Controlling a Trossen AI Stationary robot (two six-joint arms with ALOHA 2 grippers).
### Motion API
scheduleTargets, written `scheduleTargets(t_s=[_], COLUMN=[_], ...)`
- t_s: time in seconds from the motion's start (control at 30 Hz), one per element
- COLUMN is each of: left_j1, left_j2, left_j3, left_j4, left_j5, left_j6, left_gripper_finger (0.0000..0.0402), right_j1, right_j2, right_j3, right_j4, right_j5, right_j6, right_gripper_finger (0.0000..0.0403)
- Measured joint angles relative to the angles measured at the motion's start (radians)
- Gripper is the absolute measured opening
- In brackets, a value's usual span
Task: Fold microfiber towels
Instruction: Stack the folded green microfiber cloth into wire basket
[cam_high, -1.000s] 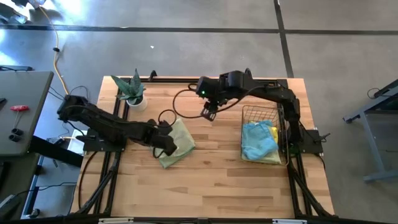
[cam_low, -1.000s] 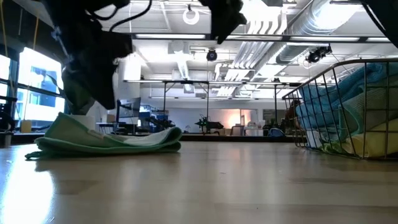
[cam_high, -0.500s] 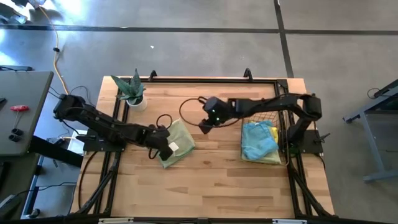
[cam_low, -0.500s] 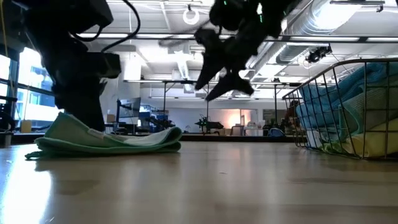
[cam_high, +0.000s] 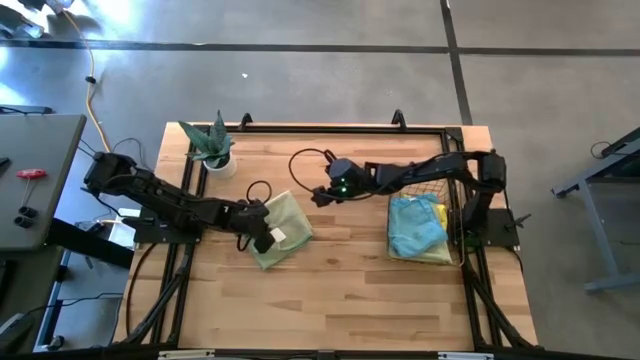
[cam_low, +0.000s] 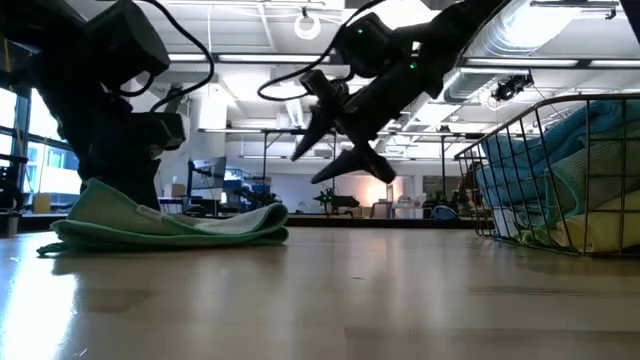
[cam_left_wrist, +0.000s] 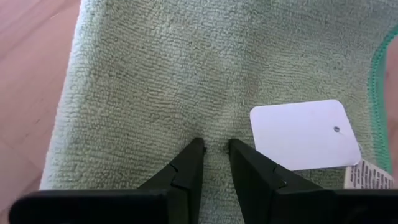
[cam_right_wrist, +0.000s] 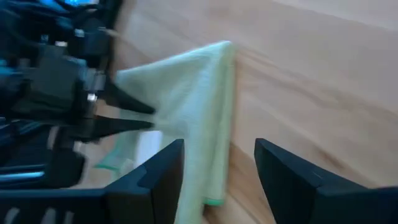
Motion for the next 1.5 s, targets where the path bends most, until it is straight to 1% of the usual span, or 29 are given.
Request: scheduleTargets(t_s=[0.1, 0.3, 0.47, 0.57, 0.7, 0.83, 0.97, 1.1, 1.3, 1.4, 1.5], left_j1=[0.0, 0.007, 0.014, 0.014, 0.014, 0.014, 0.014, 0.014, 0.026, 0.039, 0.052], left_j2=[0.001, 0.004, 0.004, 0.004, 0.004, 0.004, 0.004, 0.004, 0.004, 0.004, 0.004], left_j3=[-0.002, -0.004, -0.004, -0.004, -0.003, -0.003, -0.003, -0.003, -0.003, -0.003, -0.003], left_j4=[0.027, 0.069, 0.063, 0.063, 0.061, 0.061, 0.062, 0.062, 0.063, 0.065, 0.069], left_j5=[0.004, 0.006, 0.012, 0.021, 0.025, 0.027, 0.027, 0.027, 0.03, 0.035, 0.038], left_j6=[0.0, -0.005, -0.031, -0.042, -0.062, -0.077, -0.079, -0.08, -0.082, -0.081, -0.079], left_gripper_finger=[0.0074, 0.0074, 0.0074, 0.0074, 0.0074, 0.0074, 0.0074, 0.0074, 0.0074, 0.0074, 0.0074], right_j1=[0.001, 0.01, 0.011, 0.011, 0.016, 0.026, 0.031, 0.034, 0.043, 0.058, 0.076], right_j2=[0.014, 0.09, 0.159, 0.206, 0.275, 0.337, 0.371, 0.374, 0.382, 0.383, 0.383], right_j3=[0.018, 0.061, 0.097, 0.114, 0.155, 0.208, 0.257, 0.282, 0.278, 0.278, 0.277], right_j4=[-0.005, -0.002, -0.004, 0.001, 0.025, 0.019, 0.021, 0.022, 0.027, 0.029, 0.031], right_j5=[-0.012, -0.01, -0.028, -0.093, -0.155, -0.193, -0.226, -0.227, -0.223, -0.201, -0.155], right_j6=[-0.001, -0.002, -0.003, -0.049, -0.048, -0.053, -0.087, -0.117, -0.134, -0.138, -0.156], right_gripper_finger=[0.021, 0.0263, 0.0283, 0.0284, 0.0284, 0.0283, 0.0283, 0.0283, 0.028, 0.0263, 0.0236])
